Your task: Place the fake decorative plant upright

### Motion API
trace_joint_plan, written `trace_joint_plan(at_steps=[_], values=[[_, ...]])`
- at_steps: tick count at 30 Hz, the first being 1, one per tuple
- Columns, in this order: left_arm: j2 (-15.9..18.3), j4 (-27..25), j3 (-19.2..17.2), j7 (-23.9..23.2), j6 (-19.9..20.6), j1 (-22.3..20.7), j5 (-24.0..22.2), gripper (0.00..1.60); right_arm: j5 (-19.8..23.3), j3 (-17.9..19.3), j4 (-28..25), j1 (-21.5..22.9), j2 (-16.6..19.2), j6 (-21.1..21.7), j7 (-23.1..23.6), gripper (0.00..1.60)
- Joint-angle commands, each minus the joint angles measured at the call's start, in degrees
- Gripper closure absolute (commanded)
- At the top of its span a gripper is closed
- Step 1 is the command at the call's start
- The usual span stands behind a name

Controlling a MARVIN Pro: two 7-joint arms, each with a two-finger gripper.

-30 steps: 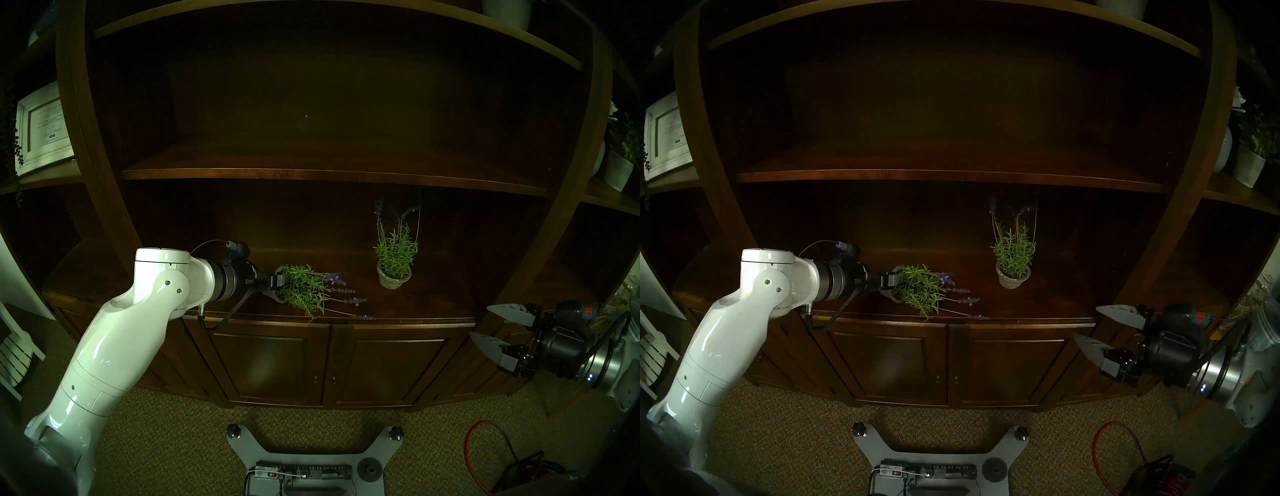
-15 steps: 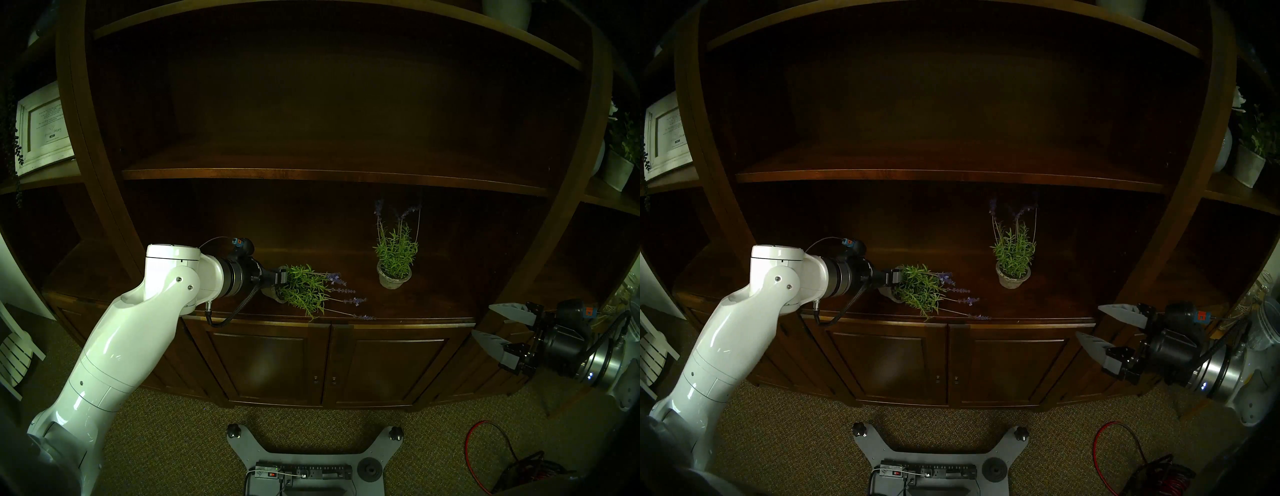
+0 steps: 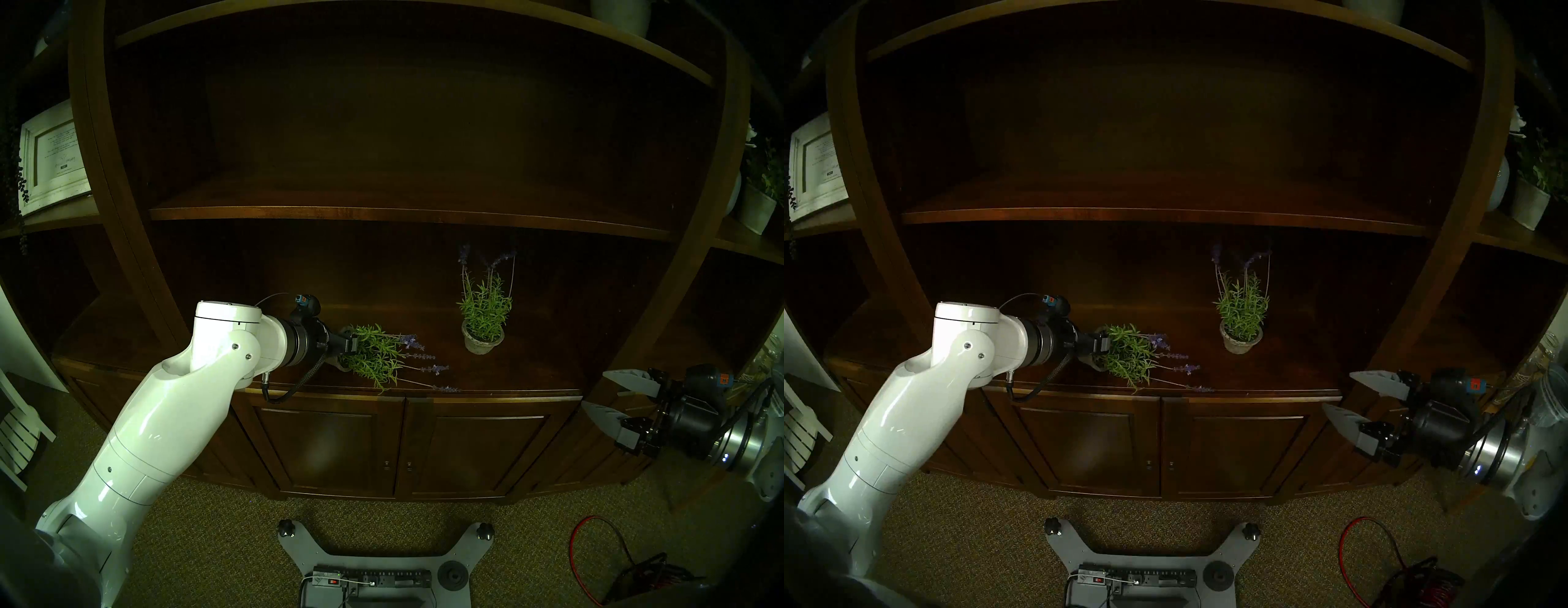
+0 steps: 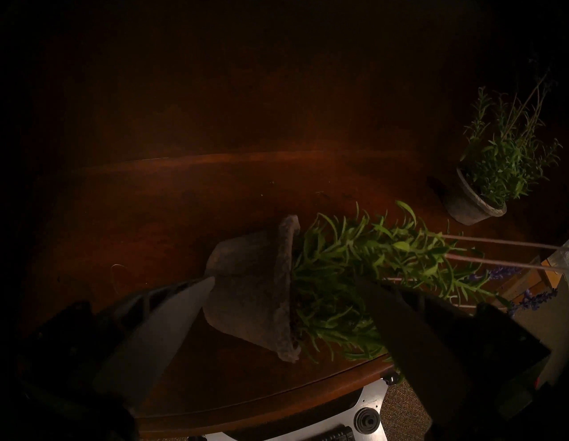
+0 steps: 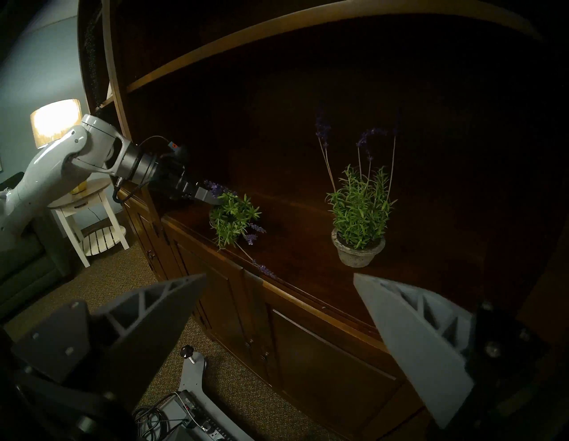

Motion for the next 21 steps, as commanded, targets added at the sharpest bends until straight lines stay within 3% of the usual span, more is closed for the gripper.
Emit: trace_joint_plan(at_steps=[1,7,8,9,12,21], values=[[0.0,-0.8,-0.6,0.3,-0.1,-2.8,0.0,0.00,0.7,0.0,-0.2,0.6,-0.3,-0.9,0.4,0.00],[-0.2,0.0,-0.4,0.5,-0.1,-3.3,-0.1,0.02,1.2,0.0,0.1,0.5,-0.1,-0.9,0.8,0.00],[-0.3,0.4,-0.4,0.5,-0.1,-3.4,-0.2,0.12,1.3,0.0,0.1,0.4,-0.1,-0.9,0.8,0.00],[-0.4,1.1,-0.2,0.4,-0.1,-3.6,-0.1,0.33,1.5,0.0,0.2,0.4,0.0,-0.9,0.9,0.00],[-0.5,1.7,0.0,0.3,-0.1,-3.8,-0.1,0.45,1.8,0.0,0.4,0.5,0.1,-0.9,1.1,0.00],[-0.9,3.6,1.4,-0.3,-0.1,-4.7,0.7,0.48,2.7,0.0,0.8,0.9,0.6,-0.9,1.7,0.00]])
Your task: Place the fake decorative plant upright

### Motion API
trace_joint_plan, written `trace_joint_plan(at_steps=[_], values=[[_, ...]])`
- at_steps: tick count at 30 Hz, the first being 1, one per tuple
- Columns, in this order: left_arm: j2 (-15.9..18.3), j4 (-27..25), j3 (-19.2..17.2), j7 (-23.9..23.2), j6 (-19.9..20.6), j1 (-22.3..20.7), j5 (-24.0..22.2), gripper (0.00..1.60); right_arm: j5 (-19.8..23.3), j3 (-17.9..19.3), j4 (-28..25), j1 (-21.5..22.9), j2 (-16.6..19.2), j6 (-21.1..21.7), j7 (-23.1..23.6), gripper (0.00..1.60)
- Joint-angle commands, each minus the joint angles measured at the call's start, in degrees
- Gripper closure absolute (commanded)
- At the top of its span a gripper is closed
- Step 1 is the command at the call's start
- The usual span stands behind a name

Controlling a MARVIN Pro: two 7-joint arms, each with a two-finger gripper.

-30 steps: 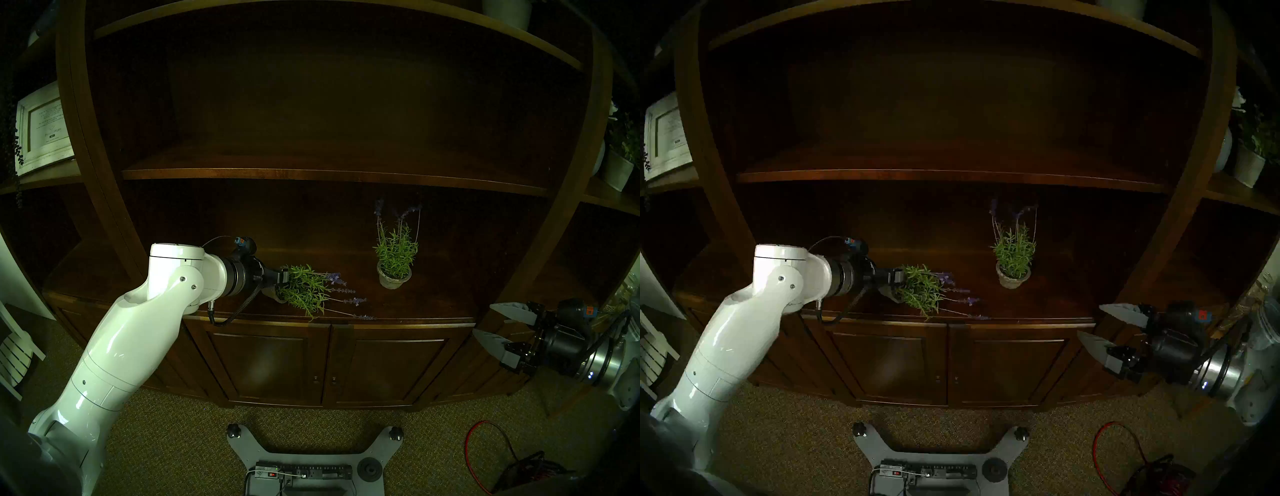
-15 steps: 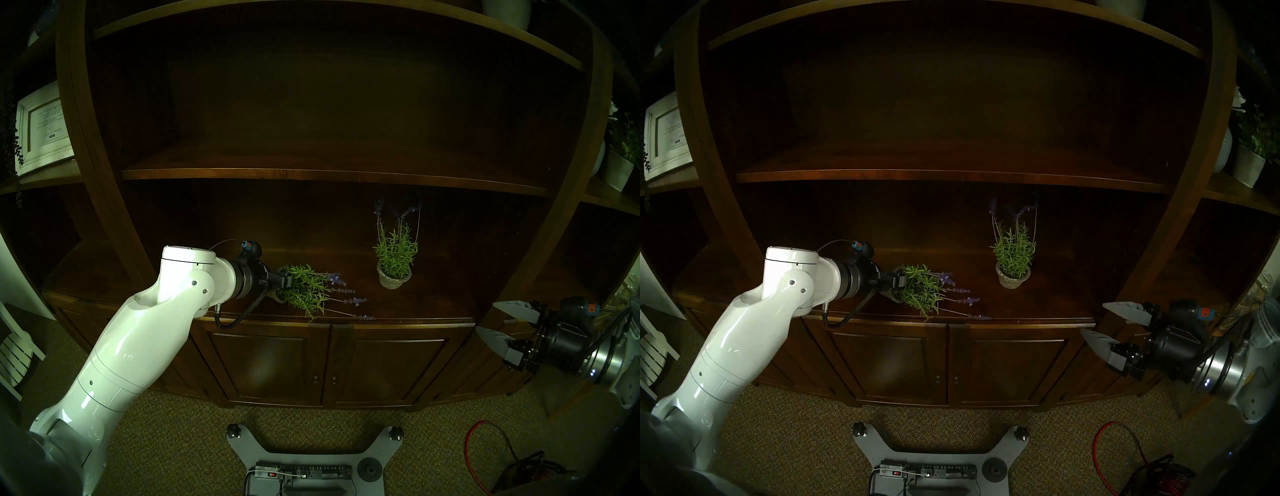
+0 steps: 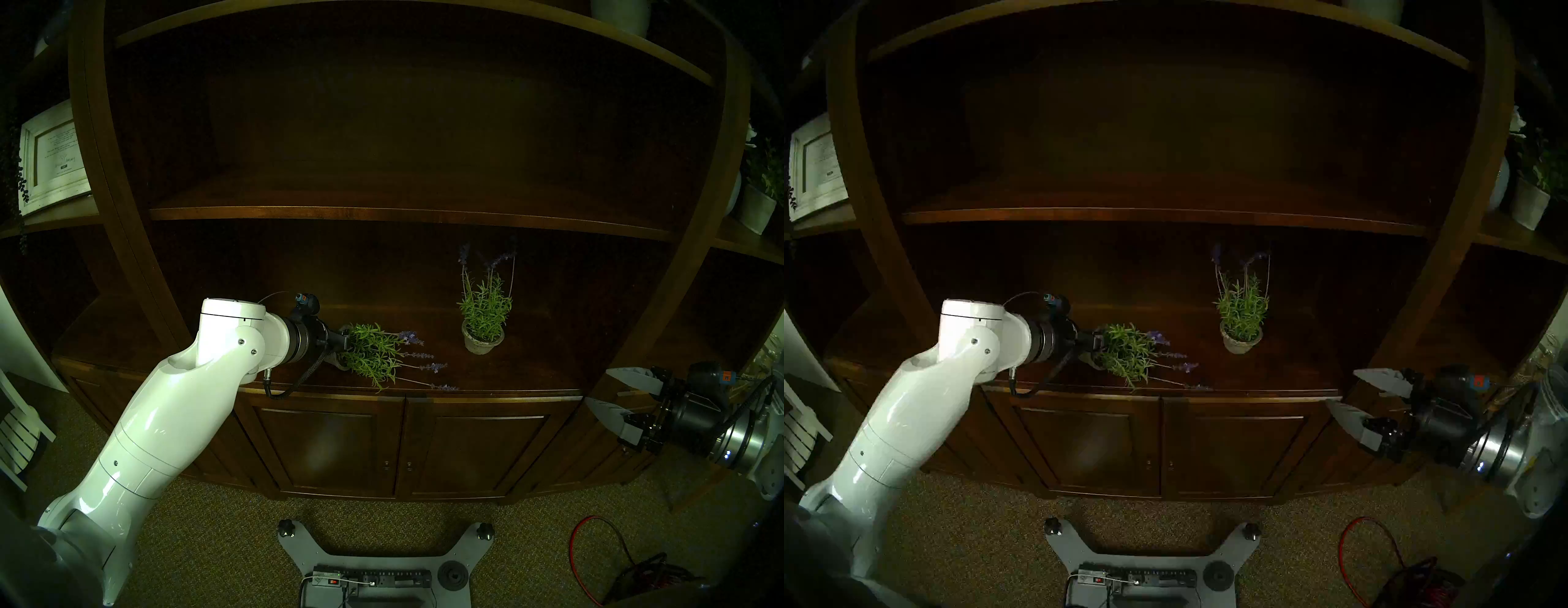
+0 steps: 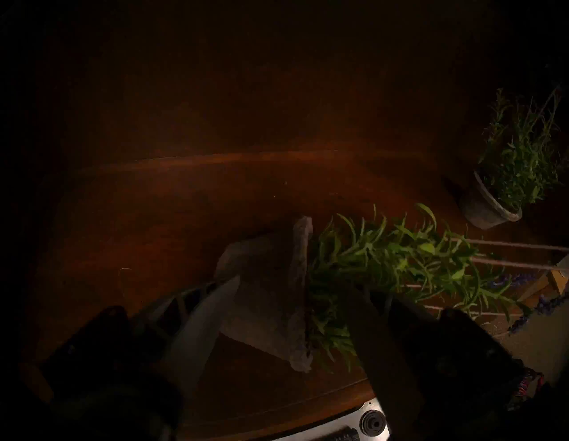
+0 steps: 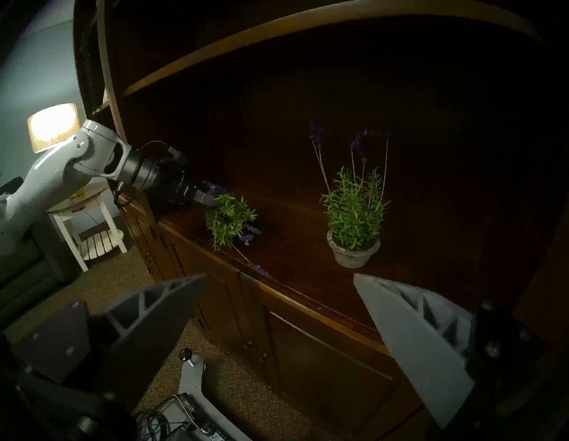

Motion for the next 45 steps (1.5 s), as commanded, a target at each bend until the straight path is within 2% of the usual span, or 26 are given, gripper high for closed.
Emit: trace_joint_plan(at_steps=[1,4,6,10,23,32,45], values=[[-0.2,0.7,0.7,-0.5,0.0,-2.6,0.5,0.48,0.6,0.0,0.2,0.9,0.6,-0.8,0.3,0.00],[-0.2,1.0,1.0,-0.7,0.0,-2.9,0.7,0.54,0.8,0.0,0.3,0.9,0.8,-0.8,0.4,0.00],[-0.2,1.2,1.3,-0.9,0.0,-3.0,0.8,0.72,0.9,0.0,0.4,1.0,1.0,-0.8,0.4,0.00],[-0.1,1.5,1.6,-1.2,0.0,-3.3,0.9,0.91,1.1,0.0,0.5,1.3,1.2,-0.8,0.5,0.00],[0.2,1.9,1.9,-1.9,0.0,-3.5,1.2,1.17,1.7,0.0,0.3,1.9,1.1,-0.8,0.8,0.00],[0.7,0.5,1.3,-1.6,0.0,-3.2,0.1,1.59,2.2,0.0,-0.1,2.1,0.3,-0.8,1.2,0.00],[1.7,0.1,0.0,-1.2,0.0,-2.2,-2.3,1.60,2.8,0.0,-0.9,2.0,-0.7,-0.8,1.6,0.00]])
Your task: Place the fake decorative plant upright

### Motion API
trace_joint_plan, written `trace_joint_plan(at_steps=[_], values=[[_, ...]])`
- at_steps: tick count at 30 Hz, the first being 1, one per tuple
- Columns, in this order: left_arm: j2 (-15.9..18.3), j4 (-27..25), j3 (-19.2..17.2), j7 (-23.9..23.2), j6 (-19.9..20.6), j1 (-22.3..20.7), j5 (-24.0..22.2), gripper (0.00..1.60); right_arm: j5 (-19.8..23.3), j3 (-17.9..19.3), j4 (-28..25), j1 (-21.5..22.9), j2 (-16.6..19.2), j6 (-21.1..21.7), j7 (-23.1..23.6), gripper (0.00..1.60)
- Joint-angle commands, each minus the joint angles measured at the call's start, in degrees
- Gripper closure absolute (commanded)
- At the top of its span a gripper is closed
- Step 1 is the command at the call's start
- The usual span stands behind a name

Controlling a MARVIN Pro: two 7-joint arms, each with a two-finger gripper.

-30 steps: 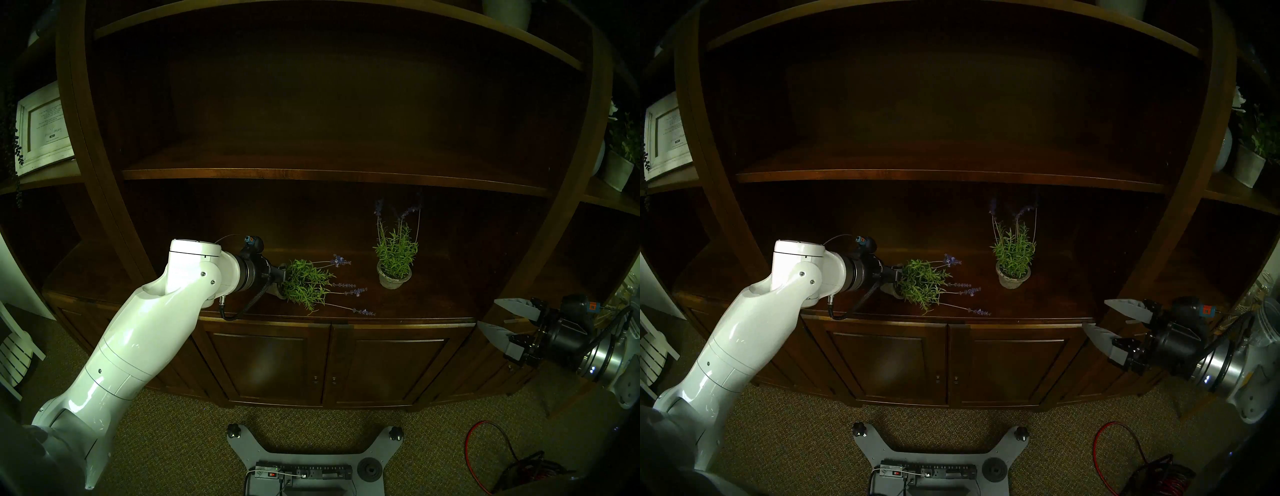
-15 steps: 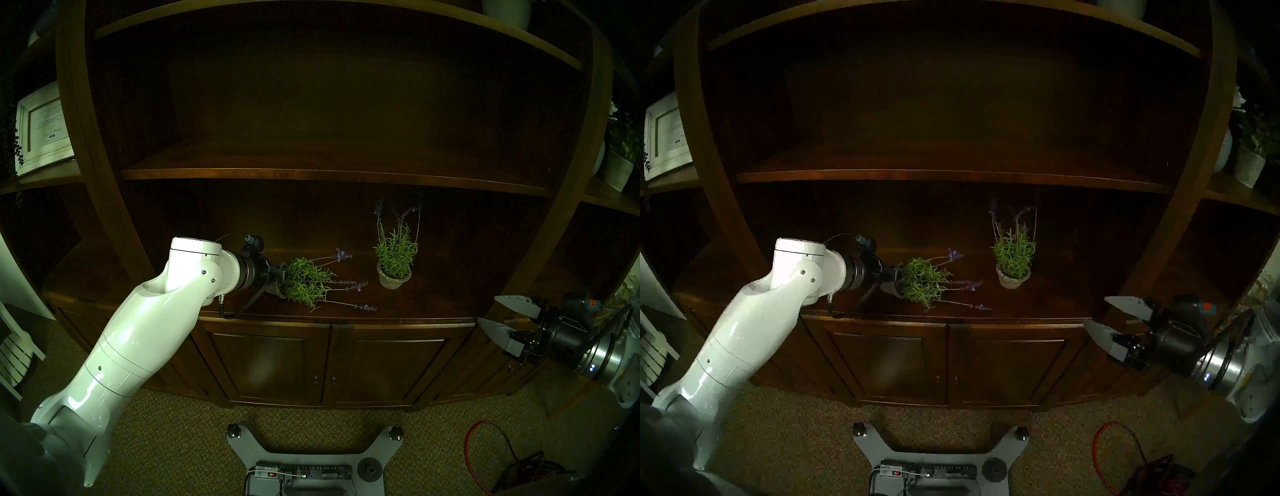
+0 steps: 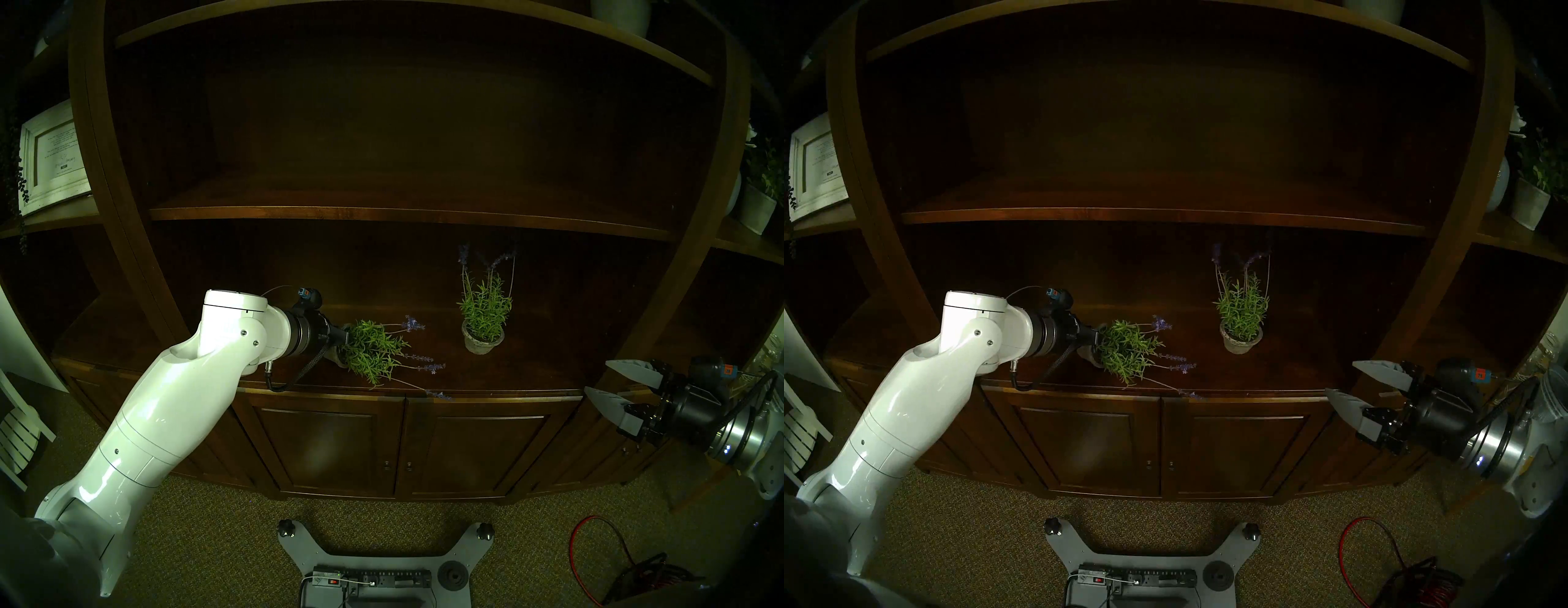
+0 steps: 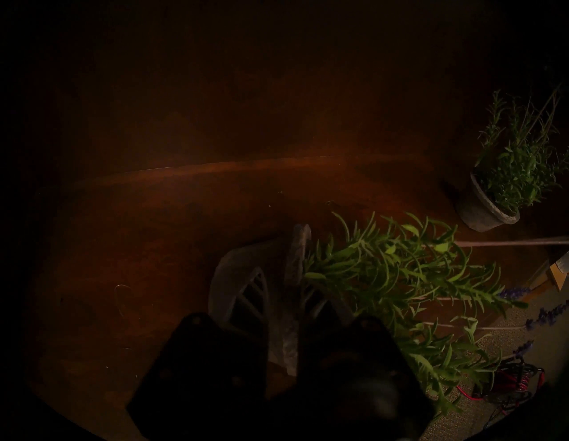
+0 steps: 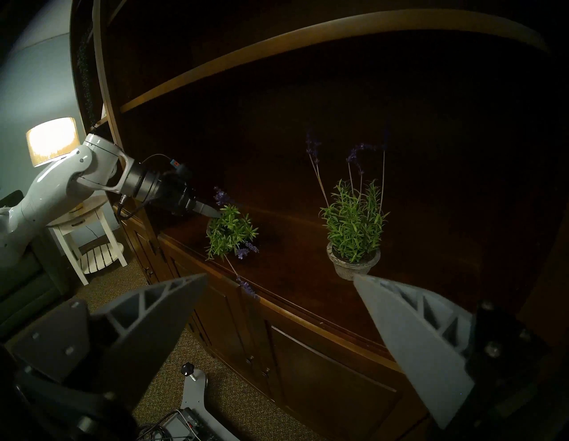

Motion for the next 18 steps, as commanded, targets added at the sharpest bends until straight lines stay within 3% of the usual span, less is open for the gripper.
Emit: trace_joint_plan(at_steps=[1,18], values=[[0.4,-0.9,-1.2,0.2,-0.1,0.0,-1.4,1.60,0.1,0.0,-0.2,0.6,-0.9,-0.8,-0.1,0.00],[0.5,3.1,-5.6,-0.9,-0.1,0.7,-6.8,1.60,0.4,0.0,-0.5,1.0,-1.0,-0.8,-0.2,0.00]])
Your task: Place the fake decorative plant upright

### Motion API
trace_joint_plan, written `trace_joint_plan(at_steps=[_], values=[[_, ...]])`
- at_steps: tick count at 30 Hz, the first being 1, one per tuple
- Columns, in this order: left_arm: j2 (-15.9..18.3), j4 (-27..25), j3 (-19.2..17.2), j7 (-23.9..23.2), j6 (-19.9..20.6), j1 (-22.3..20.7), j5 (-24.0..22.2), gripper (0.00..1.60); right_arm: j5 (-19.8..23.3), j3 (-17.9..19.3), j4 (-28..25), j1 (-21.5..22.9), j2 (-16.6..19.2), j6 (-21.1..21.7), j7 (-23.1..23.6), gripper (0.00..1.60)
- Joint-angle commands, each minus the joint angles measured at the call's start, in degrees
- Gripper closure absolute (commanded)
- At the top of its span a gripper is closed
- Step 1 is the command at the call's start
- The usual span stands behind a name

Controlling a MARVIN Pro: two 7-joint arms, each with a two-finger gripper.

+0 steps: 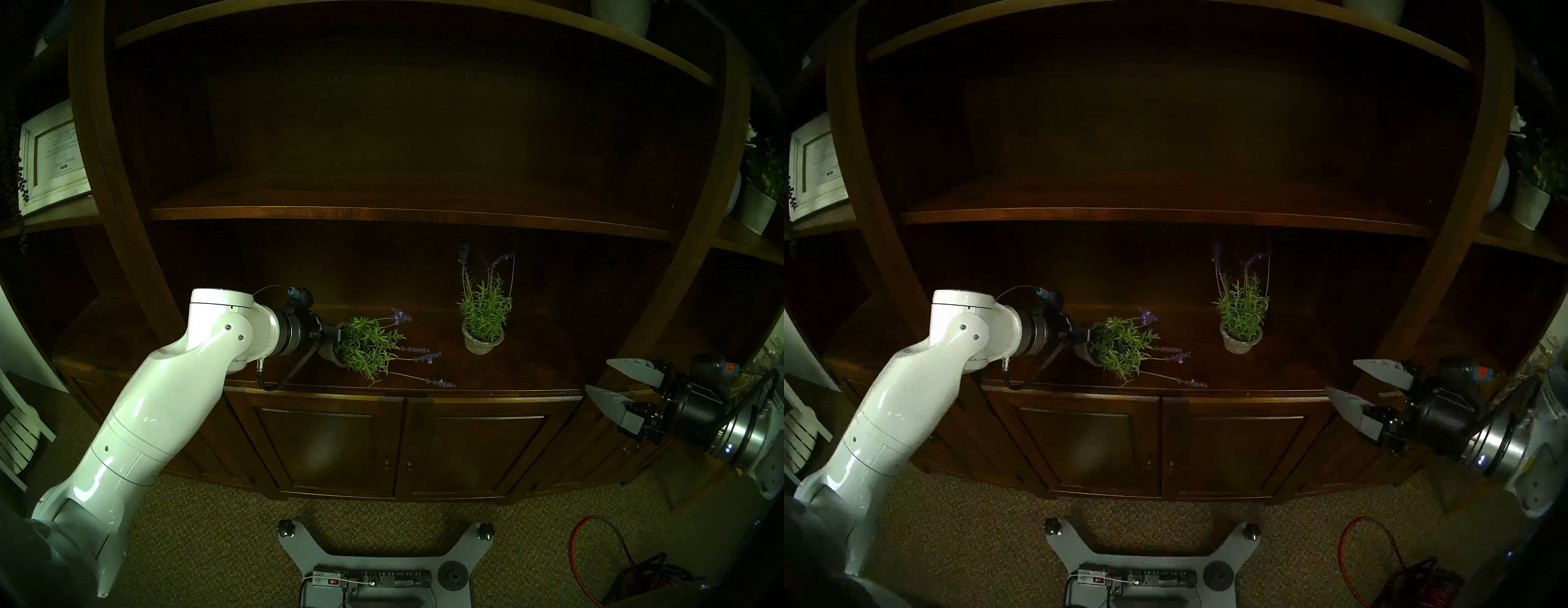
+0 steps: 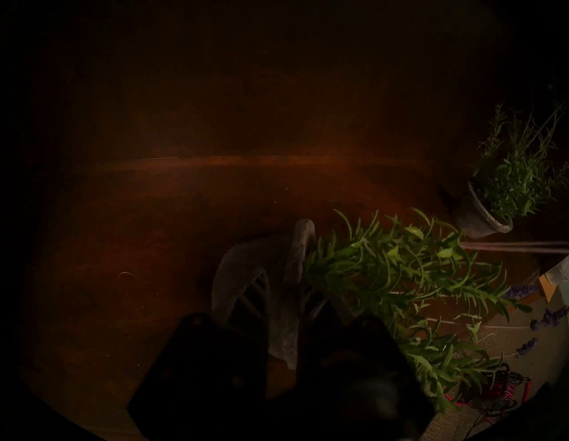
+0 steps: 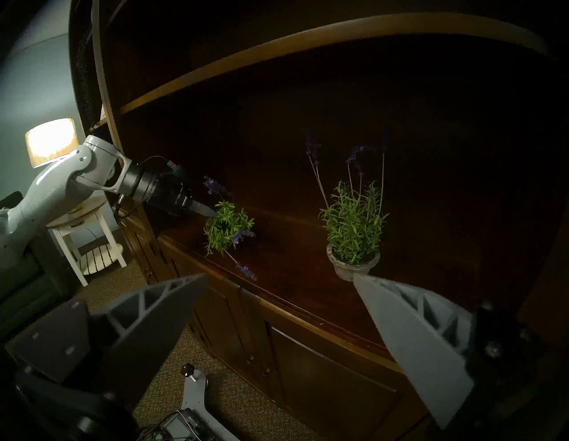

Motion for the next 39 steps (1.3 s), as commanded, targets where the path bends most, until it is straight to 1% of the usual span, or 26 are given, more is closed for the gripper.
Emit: trace_joint_plan(at_steps=[1,8,11,19,28,35,36,38,39], values=[[0.1,1.6,-2.3,-0.5,-0.1,0.0,-2.2,1.60,-0.2,0.0,0.1,0.9,-0.1,-0.8,-0.4,0.00],[0.9,2.4,-3.7,-1.3,-0.1,1.3,-3.3,1.60,-0.3,0.0,0.1,1.0,0.0,-0.8,-0.5,0.00],[1.8,2.3,-4.7,-1.9,-0.1,2.9,-3.8,1.60,-0.4,0.0,-0.1,1.0,-0.1,-0.8,-0.7,0.00],[3.0,2.0,-5.5,-2.8,-0.3,6.0,-3.5,1.60,-1.0,0.0,-0.6,1.2,-0.2,-0.8,-1.3,0.00],[3.7,1.1,-5.4,-3.6,-1.2,8.6,-3.0,1.60,-1.7,0.0,-0.9,1.5,-0.4,-0.8,-2.1,0.00],[4.5,-0.1,-4.7,-4.1,-3.0,9.6,-2.4,1.60,-2.2,0.0,-1.1,1.6,-0.6,-0.8,-2.7,0.00],[4.7,-0.5,-4.7,-4.1,-3.3,9.7,-2.3,1.43,-2.2,0.0,-1.2,1.6,-0.7,-0.8,-2.8,0.00],[5.1,-1.3,-4.8,-4.2,-3.7,10.1,-2.2,0.97,-2.3,0.0,-1.2,1.7,-0.7,-0.8,-2.9,0.00],[5.3,-1.9,-5.0,-4.1,-3.8,10.3,-2.2,0.93,-2.4,0.0,-1.2,1.7,-0.7,-0.8,-2.9,0.00]])
